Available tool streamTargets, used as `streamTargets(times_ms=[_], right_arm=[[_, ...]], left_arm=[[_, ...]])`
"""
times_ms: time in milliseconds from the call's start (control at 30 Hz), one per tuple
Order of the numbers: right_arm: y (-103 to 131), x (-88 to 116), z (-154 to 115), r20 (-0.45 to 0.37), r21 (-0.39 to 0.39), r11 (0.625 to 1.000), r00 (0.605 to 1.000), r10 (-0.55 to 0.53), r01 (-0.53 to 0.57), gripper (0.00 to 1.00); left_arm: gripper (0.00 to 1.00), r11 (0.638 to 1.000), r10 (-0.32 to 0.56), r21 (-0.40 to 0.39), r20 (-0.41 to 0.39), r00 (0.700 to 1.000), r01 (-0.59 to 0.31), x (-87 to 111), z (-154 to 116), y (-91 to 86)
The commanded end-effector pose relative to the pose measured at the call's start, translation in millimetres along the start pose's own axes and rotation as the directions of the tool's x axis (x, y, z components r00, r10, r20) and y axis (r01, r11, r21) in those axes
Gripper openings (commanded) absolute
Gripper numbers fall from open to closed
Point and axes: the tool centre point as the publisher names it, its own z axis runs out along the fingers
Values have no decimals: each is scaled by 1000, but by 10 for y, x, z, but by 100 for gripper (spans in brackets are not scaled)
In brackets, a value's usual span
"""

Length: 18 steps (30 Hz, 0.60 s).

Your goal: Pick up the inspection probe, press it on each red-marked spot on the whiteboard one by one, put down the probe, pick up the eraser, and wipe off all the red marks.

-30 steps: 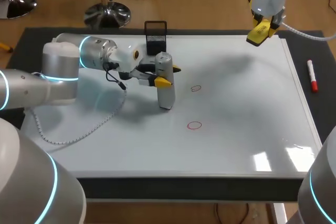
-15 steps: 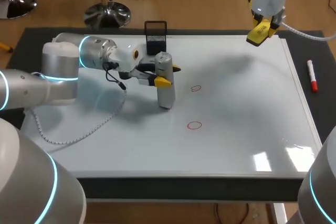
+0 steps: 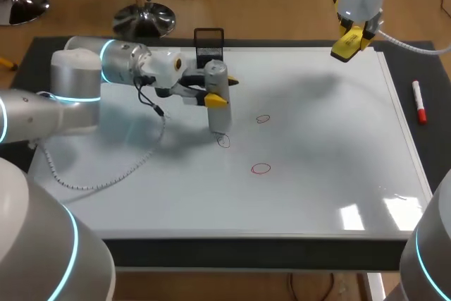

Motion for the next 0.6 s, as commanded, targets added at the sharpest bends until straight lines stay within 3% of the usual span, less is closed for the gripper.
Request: streamTargets(times_ms=[33, 600], right_arm=[[-3, 4, -15, -3, 2, 1000, 1000, -1, 1, 0], [-3, 4, -15, -3, 2, 1000, 1000, -1, 1, 0]], left_arm=[[0, 999, 18, -33, 30, 999, -17, -19, -97, -135], [0, 994, 80, -93, 242, 967, -59, -446, -763, -387]])
